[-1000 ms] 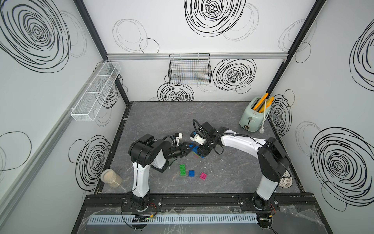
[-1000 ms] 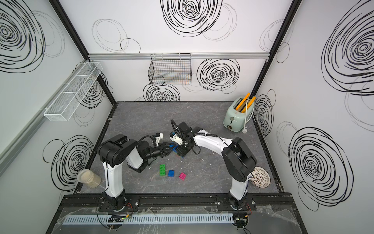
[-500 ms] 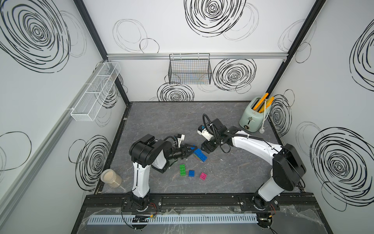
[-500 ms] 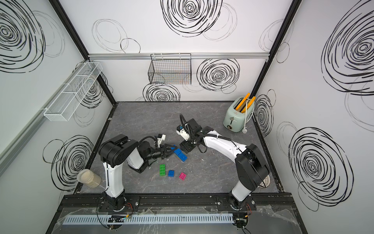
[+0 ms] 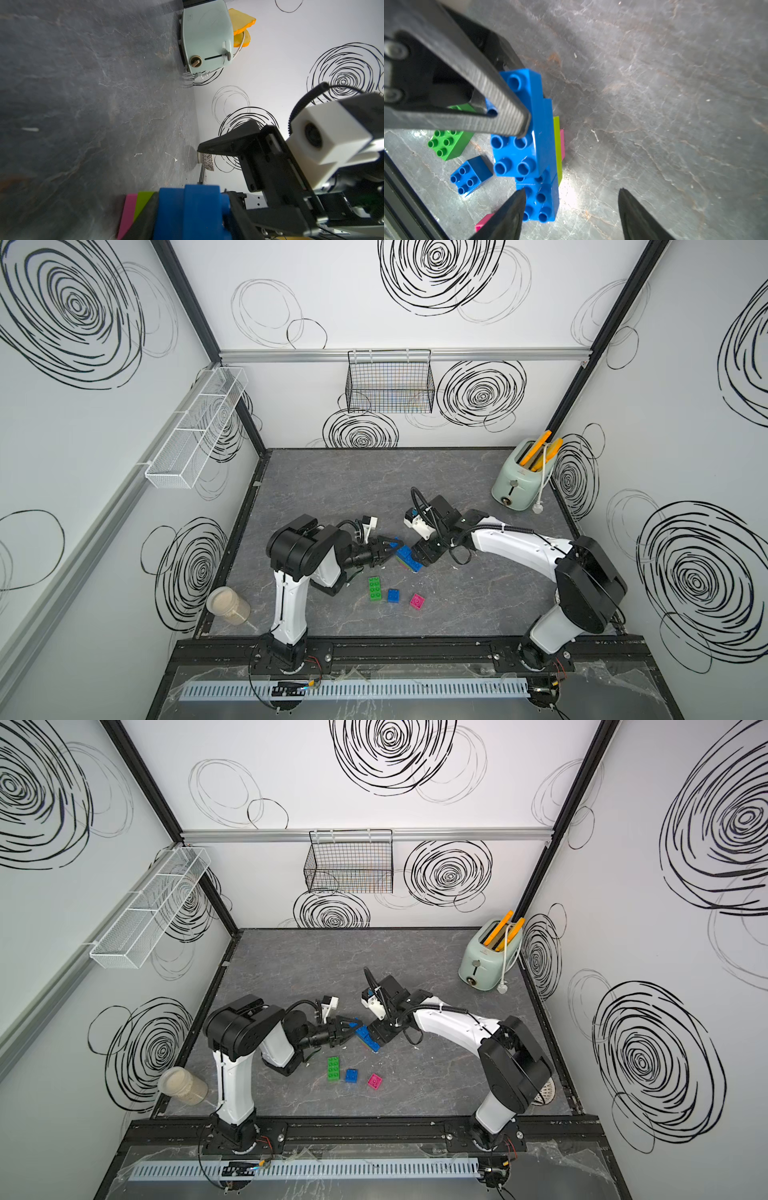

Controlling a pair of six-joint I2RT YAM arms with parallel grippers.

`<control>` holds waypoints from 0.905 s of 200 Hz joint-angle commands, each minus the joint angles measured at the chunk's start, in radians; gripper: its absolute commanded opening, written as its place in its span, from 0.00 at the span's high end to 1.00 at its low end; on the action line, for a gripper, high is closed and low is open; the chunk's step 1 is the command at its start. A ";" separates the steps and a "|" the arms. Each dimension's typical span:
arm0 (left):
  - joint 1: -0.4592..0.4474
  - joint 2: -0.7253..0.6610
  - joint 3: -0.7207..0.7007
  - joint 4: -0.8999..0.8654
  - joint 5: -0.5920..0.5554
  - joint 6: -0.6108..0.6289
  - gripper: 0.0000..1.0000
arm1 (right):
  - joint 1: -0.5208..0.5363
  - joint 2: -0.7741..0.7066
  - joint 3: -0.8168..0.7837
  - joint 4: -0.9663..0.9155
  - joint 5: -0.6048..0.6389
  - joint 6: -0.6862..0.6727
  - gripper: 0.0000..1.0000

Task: Assemble a heart with lego
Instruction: Assemble the lego brick with the lego brick.

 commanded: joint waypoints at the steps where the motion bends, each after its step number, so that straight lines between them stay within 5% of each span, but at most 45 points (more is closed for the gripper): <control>1: 0.019 0.031 -0.011 0.055 -0.004 0.007 0.55 | 0.015 -0.007 -0.014 0.012 0.025 0.022 0.27; 181: 0.044 -0.007 -0.048 -0.016 -0.028 0.073 0.55 | 0.039 0.068 0.067 -0.004 0.100 0.010 0.26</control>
